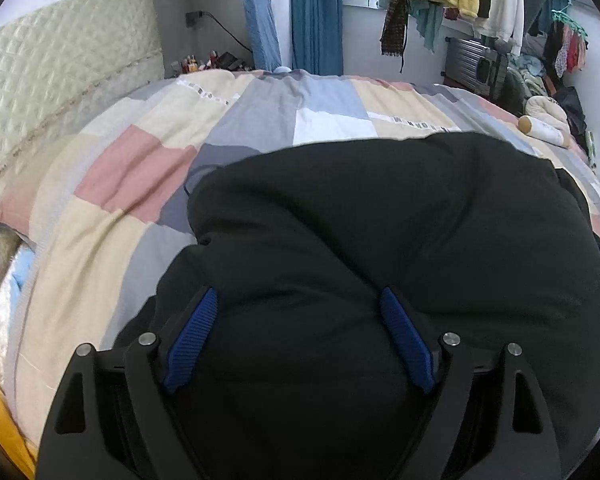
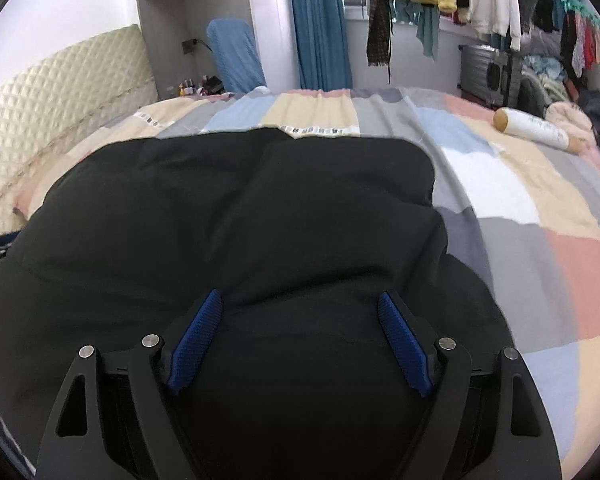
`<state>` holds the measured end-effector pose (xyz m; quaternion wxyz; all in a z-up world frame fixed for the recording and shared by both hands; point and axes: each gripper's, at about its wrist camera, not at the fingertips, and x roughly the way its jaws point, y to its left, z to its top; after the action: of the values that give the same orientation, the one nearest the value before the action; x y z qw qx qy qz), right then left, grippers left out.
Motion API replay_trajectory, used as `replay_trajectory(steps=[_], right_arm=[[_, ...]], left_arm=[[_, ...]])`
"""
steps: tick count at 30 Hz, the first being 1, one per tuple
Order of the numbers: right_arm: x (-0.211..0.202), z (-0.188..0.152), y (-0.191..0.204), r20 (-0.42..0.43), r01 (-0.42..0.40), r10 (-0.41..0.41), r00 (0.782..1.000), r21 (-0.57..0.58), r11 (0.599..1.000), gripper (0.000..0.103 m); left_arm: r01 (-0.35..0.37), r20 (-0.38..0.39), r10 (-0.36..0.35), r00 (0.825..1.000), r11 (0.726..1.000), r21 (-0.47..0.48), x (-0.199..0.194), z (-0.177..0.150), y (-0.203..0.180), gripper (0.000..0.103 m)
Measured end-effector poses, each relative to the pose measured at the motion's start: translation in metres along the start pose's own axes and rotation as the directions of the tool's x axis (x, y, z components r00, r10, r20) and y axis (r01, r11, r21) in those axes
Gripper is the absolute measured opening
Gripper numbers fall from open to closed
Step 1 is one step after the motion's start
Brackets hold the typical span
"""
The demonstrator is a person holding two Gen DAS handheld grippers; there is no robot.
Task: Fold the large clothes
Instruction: 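Lay the folded jacket half down and press it flat with both tools, then open both tools and lift them off the folded jacket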
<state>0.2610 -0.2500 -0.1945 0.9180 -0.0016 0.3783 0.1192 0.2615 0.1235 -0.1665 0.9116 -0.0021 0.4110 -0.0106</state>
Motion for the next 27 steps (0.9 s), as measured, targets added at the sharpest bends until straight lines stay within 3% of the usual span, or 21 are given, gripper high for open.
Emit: replay_trajectory(steps=[7, 10, 13, 18, 27], right_arm=[[-0.009, 0.002, -0.007, -0.004, -0.032, 0.032, 0.999, 0.051, 0.998, 0.079], [-0.031, 0.011, -0.012, 0.041, -0.060, 0.056, 0.998, 0.103, 0.993, 0.080], [-0.066, 0.023, -0.008, 0.111, -0.081, 0.068, 0.992, 0.122, 0.989, 0.082], [-0.141, 0.051, -0.001, 0.233, -0.099, 0.067, 0.970, 0.129, 0.987, 0.097], [-0.299, 0.092, 0.032, 0.432, -0.118, 0.084, 0.898, 0.051, 0.992, 0.103]], left_arm=[[-0.017, 0.010, 0.017, 1.000, 1.000, -0.013, -0.011, 0.003, -0.003, 0.087], [0.001, 0.019, -0.001, 1.000, 0.999, -0.037, -0.032, 0.012, -0.002, 0.090], [0.041, 0.062, -0.037, 0.997, 0.997, -0.067, -0.066, 0.025, -0.003, 0.093], [0.072, 0.143, -0.063, 0.988, 0.995, -0.063, -0.130, 0.048, -0.009, 0.099], [0.142, 0.278, -0.136, 0.951, 0.990, -0.004, -0.272, 0.079, -0.027, 0.103]])
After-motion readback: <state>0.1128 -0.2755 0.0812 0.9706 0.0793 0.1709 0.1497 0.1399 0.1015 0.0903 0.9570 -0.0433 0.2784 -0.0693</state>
